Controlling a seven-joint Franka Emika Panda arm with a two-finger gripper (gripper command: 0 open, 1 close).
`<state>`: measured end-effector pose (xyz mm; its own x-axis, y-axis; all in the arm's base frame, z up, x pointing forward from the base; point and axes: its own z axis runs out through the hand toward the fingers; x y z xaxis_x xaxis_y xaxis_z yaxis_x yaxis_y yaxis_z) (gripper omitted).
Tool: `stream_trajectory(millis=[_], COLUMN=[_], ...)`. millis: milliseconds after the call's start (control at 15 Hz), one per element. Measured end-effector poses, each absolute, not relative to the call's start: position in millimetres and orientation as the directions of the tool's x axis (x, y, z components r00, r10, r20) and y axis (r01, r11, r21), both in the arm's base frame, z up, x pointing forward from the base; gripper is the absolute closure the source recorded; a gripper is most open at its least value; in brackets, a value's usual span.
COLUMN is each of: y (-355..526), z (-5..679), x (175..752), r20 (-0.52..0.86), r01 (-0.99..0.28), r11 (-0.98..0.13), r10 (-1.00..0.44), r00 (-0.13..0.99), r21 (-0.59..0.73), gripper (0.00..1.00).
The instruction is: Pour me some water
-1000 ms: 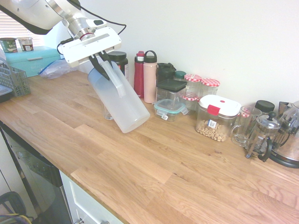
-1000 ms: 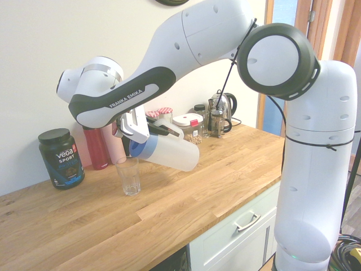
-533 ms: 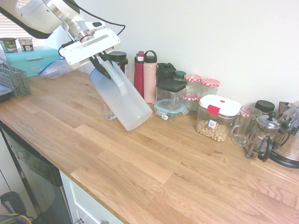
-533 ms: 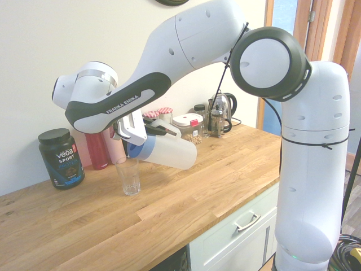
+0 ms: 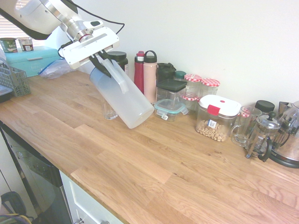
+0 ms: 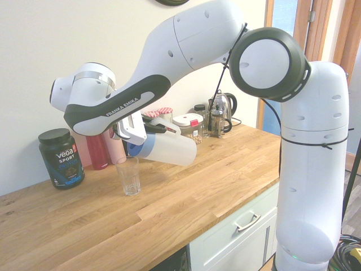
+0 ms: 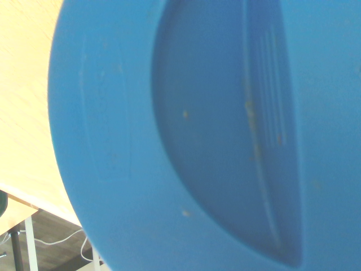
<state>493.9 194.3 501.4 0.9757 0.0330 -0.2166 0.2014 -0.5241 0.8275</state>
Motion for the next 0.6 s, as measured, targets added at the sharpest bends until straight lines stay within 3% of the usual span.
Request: stream_trajectory(millis=[333,600], y=[191.4,171.5], z=[502.7,537.1], x=[494.3,487.2], r20=[-0.217,-0.141], r01=[0.197,0.149], r11=[-0.549,-0.688], r10=[0.029,0.068], r00=[0.976,0.988], r21=[0.812,0.710], gripper=[1.00,1.00])
